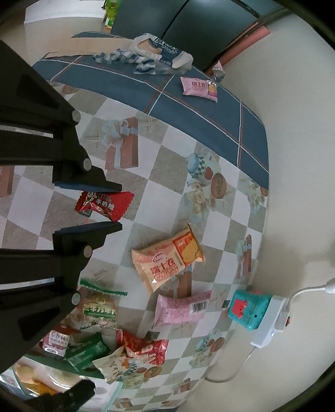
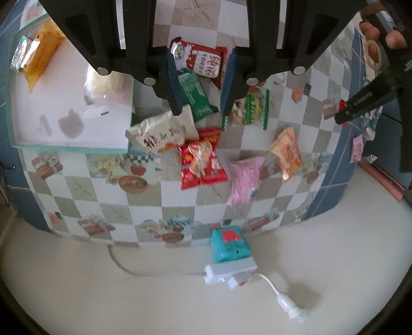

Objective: Organize snacks
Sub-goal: 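Grasp the small red candy with the left gripper while the right gripper closes on the green biscuit pack, then lift the green pack with the right gripper while the left gripper carries the red candy toward the tray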

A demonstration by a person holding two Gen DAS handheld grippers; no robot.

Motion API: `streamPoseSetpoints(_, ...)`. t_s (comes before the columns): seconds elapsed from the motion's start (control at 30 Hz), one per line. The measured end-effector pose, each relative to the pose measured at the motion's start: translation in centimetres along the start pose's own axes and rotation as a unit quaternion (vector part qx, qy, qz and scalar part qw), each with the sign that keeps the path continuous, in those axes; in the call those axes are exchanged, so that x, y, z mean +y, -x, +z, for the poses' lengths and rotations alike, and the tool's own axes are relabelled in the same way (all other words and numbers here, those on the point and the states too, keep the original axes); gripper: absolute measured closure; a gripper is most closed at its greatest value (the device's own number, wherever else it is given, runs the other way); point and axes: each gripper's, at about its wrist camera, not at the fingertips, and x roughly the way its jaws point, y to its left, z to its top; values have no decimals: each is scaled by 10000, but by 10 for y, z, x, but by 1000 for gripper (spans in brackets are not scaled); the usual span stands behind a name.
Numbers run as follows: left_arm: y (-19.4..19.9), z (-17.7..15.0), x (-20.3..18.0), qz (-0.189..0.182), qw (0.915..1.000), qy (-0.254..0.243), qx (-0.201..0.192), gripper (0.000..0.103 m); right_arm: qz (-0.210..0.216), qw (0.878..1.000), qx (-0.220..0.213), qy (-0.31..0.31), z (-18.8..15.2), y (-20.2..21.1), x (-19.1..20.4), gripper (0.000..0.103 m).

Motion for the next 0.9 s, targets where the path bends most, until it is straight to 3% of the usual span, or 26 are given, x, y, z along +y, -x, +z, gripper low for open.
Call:
streamPoseSetpoints(0.2, -1, -5, -10, 53, 9999, -114, 59, 80, -73, 9993, 378, -37, -7, -34, -12, 66)
streamPoseSetpoints(0.37, -9, -5, -10, 106, 9998, -106, 141, 80, 47, 9989, 459, -98, -10, -52, -17, 51)
streamPoseSetpoints(0.43, -12, -6, -9, 111, 9997, -103, 173, 80, 87, 9988, 478, -73, -11, -58, -16, 50)
streamPoseSetpoints(0.53, -15, -6, -8, 117, 9997, -104, 209, 80, -61, 9992, 383, 95, -11, -62, -9, 40)
streamPoseSetpoints(0.67, -18, -6, -8, 123, 9996, -123, 240, 80, -433, 9976, 297, 446, -12, -69, 0, 40)
streamPoseSetpoints(0.9, -21, -5, -10, 150, 9994, -156, 261, 80, -468, 9959, 269, 722, -12, -78, 4, 38)
